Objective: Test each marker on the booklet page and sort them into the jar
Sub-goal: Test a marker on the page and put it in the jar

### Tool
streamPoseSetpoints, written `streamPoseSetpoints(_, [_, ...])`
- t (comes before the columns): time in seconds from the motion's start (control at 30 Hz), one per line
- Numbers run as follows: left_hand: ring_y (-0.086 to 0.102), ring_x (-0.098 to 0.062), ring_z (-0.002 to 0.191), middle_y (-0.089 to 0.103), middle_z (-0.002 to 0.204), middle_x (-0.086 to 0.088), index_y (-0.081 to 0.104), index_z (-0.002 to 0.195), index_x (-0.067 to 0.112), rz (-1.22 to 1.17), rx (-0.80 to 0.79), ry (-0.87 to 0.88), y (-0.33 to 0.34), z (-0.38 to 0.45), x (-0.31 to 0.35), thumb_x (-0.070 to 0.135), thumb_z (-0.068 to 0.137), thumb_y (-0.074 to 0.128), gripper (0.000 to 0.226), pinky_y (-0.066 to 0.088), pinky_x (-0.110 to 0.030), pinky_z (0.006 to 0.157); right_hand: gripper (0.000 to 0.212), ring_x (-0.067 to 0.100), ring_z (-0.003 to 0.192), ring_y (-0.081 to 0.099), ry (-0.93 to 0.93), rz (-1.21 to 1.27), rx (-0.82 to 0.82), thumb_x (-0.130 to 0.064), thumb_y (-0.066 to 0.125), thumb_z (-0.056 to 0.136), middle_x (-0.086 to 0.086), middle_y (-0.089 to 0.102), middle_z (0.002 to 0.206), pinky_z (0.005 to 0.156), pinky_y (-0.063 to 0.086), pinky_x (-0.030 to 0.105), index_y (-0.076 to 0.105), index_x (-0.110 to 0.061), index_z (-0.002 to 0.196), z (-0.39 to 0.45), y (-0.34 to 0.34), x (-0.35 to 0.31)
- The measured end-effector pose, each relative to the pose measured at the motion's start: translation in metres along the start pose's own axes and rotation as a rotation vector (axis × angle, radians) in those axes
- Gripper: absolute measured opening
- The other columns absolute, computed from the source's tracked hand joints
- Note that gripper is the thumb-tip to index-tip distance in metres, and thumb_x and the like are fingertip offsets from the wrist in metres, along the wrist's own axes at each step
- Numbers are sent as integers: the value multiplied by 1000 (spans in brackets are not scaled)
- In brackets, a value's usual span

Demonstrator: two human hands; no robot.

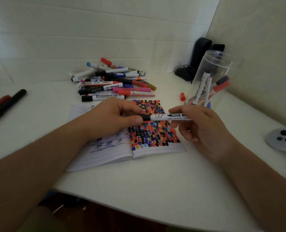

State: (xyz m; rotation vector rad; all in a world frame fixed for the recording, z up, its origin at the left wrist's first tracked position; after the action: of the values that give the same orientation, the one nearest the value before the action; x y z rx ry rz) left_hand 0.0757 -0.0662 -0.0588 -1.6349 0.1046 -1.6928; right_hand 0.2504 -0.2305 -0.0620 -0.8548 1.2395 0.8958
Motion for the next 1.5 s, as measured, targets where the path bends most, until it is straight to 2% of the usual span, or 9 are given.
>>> streamPoseSetpoints(0.1, [70, 6, 82, 79, 92, 14, 76, 105, 35, -85, 7, -18, -3, -2, 0, 28, 81, 74, 26, 54, -11, 80, 23, 9, 53, 52, -84, -285, 143, -37, 68, 86, -1, 71, 72, 48, 40, 19, 75, -22, 103, 0, -9, -7])
streamPoseSetpoints(0.27, [73, -6, 86, 79, 88, 8, 79, 92, 27, -56, -3, -7, -4, -1, -3, 33, 66, 77, 27, 57, -18, 81, 9, -3, 77, 63, -119, -586, 2, -39, 67, 86, -25, 71, 82, 71, 47, 7, 69, -45, 93, 1, 6, -2])
streamPoseSetpoints(0.67, [71, -1, 72, 78, 79, 10, 77, 80, 28, -3, -43, -20, 0, 0, -2, 12, 72, 84, 20, 52, -10, 69, 13, -2, 69, 62, -138, -571, -13, -27, 72, 91, -28, 68, 75, 64, 46, 9, 77, -28, 104, 3, 8, 2])
streamPoseSetpoints(0.93, [73, 2, 84, 78, 85, 15, 76, 93, 33, 0, 33, -18, -2, 0, -4, 19, 81, 79, 20, 50, -8, 77, 8, -1, 87, 65, -103, -676, 3, -38, 69, 95, -26, 71, 87, 71, 47, 7, 71, -45, 98, -2, 8, -10])
streamPoseSetpoints(1.03, [72, 1, 86, 78, 86, 13, 76, 99, 33, 14, 61, -23, -3, 0, -4, 18, 90, 73, 18, 48, -12, 79, 7, -5, 85, 60, -117, -909, -88, -39, 70, 95, -26, 71, 83, 69, 41, 11, 73, -42, 101, -4, 18, -27])
streamPoseSetpoints(1.17, [67, 3, 85, 75, 91, 18, 74, 101, 36, 82, 125, -25, -8, 1, -11, 37, 87, 73, 14, 47, -23, 81, 51, -3, 70, 62, -93, -939, -204, -30, 67, 98, -15, 72, 89, 70, 45, 16, 46, -45, 142, -6, 29, -31])
streamPoseSetpoints(1.3, [63, 2, 93, 69, 100, 21, 72, 106, 41, 332, 49, 77, 0, 6, -10, 64, 79, 66, 35, 54, -31, 83, 90, 6, 54, 52, -196, -818, 32, -13, 63, 97, -10, 55, 64, 70, 44, 27, 12, -53, 158, -7, -4, -58])
streamPoseSetpoints(1.4, [56, 6, 91, 65, 100, 25, 71, 109, 42, 433, 38, 113, 3, 9, -10, 61, 86, 65, 30, 52, -31, 81, 86, 29, 56, 59, -312, -647, 306, -2, 63, 93, 7, 62, 69, 53, 53, 33, 26, -50, 154, -6, -41, -102])
streamPoseSetpoints(1.5, [53, 7, 91, 65, 99, 26, 70, 106, 45, 450, 26, 129, 3, 8, -11, 74, 81, 51, 43, 49, -30, 80, 72, 34, 64, 70, -491, -488, 597, 1, 66, 90, 4, 69, 78, 59, 62, 47, 35, -37, 142, -1, -73, -146])
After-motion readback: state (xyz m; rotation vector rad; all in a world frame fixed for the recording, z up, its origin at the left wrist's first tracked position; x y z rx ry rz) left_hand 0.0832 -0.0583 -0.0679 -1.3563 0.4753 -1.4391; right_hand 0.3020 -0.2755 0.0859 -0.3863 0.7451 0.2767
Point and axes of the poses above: each hand's wrist, its own z-axis towards the middle knuckle, its own y-axis out of the palm, x = y × z, the point moved 5 cm from there along z, towards the middle knuckle
